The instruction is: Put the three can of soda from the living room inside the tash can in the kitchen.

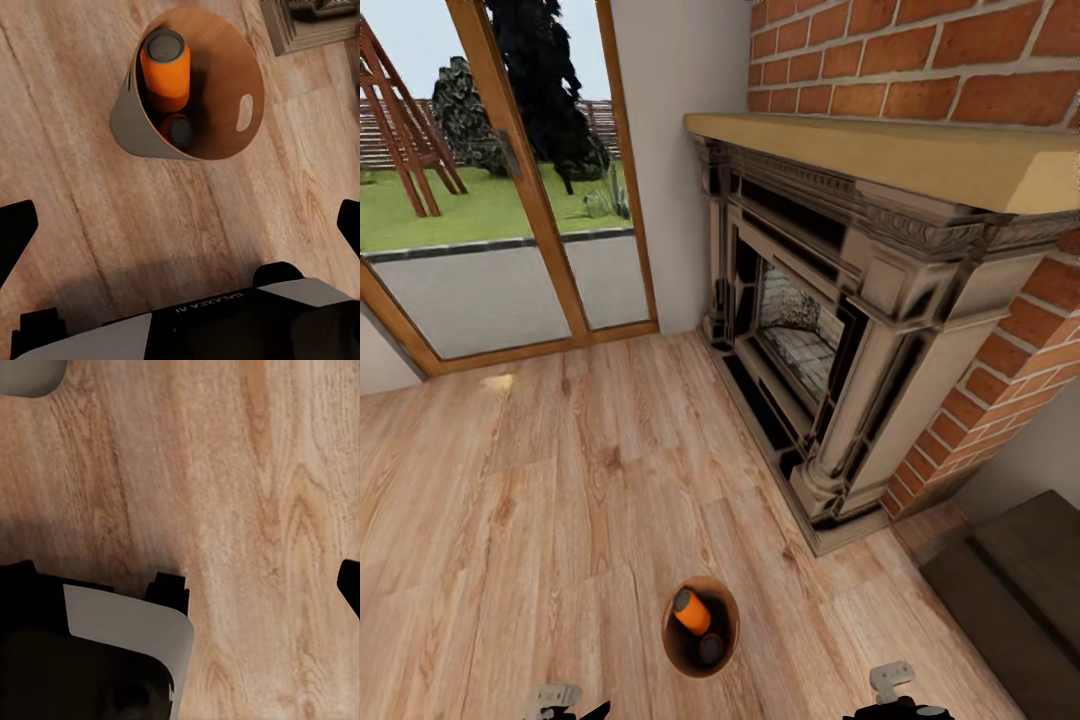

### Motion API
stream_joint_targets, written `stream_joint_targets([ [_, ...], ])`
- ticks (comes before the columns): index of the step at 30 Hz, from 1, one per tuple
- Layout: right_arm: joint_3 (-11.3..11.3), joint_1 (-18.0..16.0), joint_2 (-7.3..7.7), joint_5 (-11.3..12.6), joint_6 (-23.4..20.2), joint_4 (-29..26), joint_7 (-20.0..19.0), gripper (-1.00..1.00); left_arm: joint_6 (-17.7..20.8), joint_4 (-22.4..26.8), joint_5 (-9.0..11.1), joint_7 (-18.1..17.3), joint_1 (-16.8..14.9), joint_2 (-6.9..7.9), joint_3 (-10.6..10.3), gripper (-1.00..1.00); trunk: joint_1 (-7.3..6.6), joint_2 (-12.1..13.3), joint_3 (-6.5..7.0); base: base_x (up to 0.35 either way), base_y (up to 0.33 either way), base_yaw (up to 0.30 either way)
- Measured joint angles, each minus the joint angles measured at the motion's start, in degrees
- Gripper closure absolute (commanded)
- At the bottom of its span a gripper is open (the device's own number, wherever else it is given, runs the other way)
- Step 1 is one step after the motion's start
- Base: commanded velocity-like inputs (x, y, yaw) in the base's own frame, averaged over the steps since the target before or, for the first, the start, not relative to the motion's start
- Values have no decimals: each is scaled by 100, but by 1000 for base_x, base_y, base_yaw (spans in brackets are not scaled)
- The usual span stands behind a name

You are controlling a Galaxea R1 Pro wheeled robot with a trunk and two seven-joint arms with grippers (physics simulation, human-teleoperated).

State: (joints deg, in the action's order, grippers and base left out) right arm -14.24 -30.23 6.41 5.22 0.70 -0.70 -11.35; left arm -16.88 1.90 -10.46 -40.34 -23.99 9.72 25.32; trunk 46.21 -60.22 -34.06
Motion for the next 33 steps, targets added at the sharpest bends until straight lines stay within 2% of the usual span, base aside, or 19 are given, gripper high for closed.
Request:
stream_joint_targets([
  [33,0,0,-4,0,0,0,0,-100,0,2,0,0,0,-14,0,-100,0,0,314,0,0,0],
])
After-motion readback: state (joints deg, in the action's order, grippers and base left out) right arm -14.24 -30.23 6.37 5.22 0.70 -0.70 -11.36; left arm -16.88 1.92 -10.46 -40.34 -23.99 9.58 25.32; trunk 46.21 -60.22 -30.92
